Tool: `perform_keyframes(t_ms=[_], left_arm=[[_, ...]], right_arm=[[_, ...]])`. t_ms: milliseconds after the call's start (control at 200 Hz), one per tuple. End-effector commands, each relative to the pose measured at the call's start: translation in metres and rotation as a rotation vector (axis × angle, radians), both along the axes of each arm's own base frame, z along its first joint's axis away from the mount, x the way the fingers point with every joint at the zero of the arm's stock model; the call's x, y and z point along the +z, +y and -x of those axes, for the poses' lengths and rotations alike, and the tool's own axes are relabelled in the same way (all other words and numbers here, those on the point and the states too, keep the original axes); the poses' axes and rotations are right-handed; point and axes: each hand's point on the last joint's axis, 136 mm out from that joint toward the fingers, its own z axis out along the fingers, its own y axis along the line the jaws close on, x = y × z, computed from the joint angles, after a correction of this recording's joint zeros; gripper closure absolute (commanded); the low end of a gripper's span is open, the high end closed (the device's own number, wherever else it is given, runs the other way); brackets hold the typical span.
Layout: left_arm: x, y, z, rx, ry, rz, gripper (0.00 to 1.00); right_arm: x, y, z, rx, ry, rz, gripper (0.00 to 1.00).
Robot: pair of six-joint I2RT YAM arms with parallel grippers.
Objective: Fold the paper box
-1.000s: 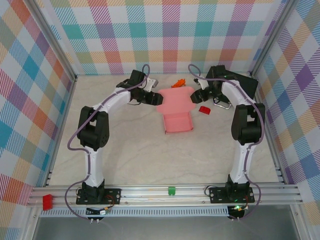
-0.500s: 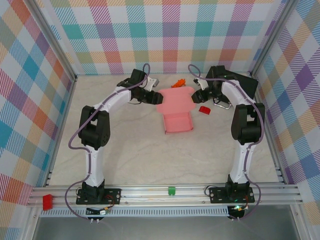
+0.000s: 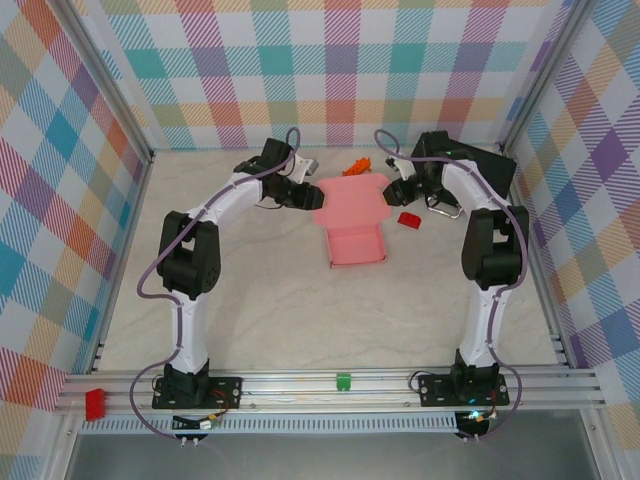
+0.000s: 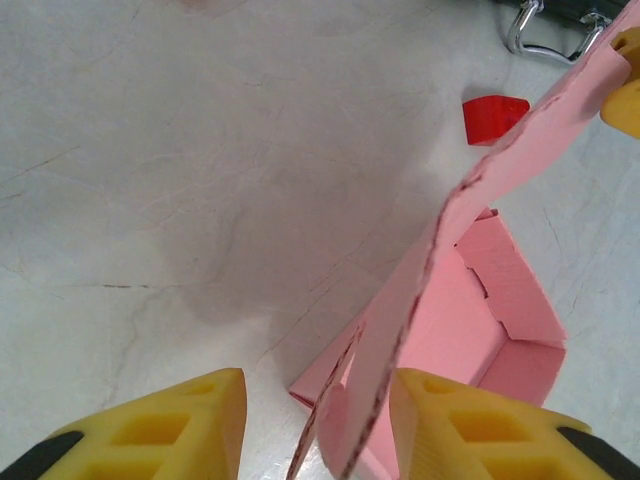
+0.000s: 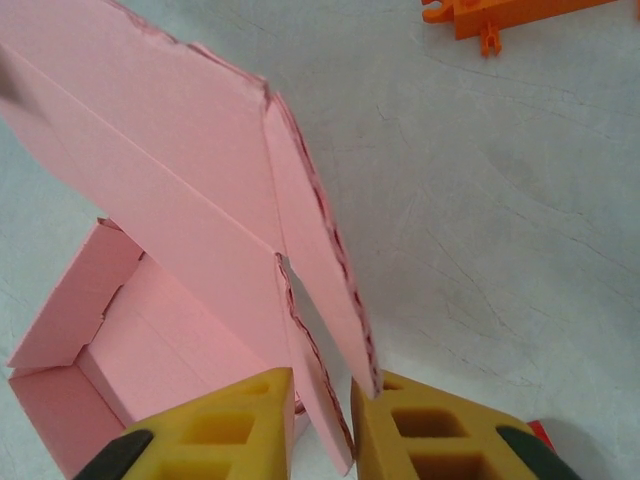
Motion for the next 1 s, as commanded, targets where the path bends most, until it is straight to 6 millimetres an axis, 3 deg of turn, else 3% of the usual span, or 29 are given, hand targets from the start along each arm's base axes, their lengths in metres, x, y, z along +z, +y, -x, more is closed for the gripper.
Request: perform_keyframes(t_ms=[0,495,710,995], left_arm=[[0.008,-0.004,0.004,-0.023,0.006,0.009,0.64],[0.015,-0.003,0.005,-0.004,-0.012,-0.039,0.86],[0.024,-0.001,-0.002,0.066,-0.046,-0.073,1.0],[0.034,0.0,-0.005,0.14,-0.107,-0.107,1.0]], right_arm=[[0.019,0.006,0.003,0.025,-0.049,-0.005,0.79],[0.031,0.011,0.007,-0.006,-0.11,0.014,0.92],[0.027,0.01,0.003,-0.146,-0.115,0.076,0.95],[0.02,0.016,0.005,-0.337,-0.167,0.11,0.97]])
